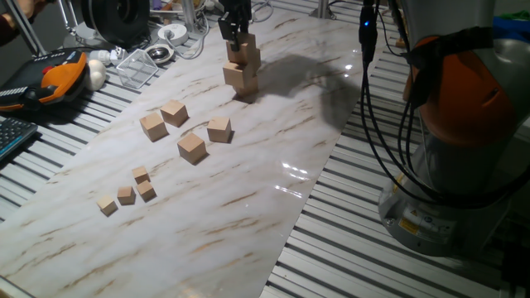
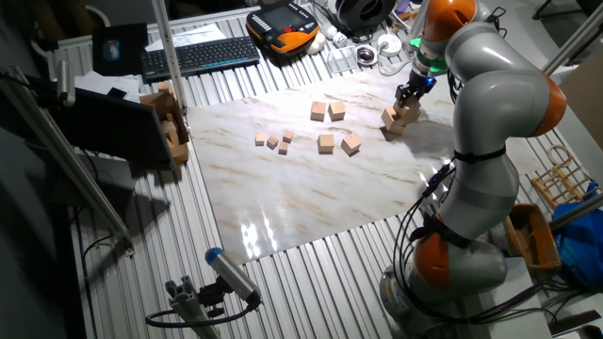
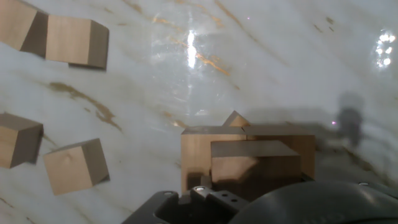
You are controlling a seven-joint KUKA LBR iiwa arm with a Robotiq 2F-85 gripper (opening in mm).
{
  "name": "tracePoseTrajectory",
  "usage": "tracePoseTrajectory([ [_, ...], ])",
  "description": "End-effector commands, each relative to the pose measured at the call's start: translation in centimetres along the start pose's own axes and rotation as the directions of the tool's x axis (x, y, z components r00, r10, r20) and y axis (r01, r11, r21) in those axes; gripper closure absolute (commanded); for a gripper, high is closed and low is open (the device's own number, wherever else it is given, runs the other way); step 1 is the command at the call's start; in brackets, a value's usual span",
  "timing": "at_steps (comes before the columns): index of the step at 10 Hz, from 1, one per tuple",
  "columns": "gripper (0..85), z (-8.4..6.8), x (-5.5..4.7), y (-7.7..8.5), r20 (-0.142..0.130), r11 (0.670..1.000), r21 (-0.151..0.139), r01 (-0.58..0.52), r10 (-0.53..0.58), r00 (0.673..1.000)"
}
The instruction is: Stack the blocks into a cross shape
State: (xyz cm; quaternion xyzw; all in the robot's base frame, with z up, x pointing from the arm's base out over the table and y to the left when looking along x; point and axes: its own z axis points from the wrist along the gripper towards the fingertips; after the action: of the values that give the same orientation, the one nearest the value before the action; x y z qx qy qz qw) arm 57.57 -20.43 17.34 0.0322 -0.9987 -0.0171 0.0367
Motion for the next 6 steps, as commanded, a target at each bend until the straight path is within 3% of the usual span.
tracePoseTrajectory([
  [1,85.0,-0.01,0.00,-0.03,0.000,1.000,0.000,0.002,-0.002,1.000],
  [6,85.0,0.12,-0.10,-0.11,-0.005,1.000,-0.006,-0.005,0.005,1.000],
])
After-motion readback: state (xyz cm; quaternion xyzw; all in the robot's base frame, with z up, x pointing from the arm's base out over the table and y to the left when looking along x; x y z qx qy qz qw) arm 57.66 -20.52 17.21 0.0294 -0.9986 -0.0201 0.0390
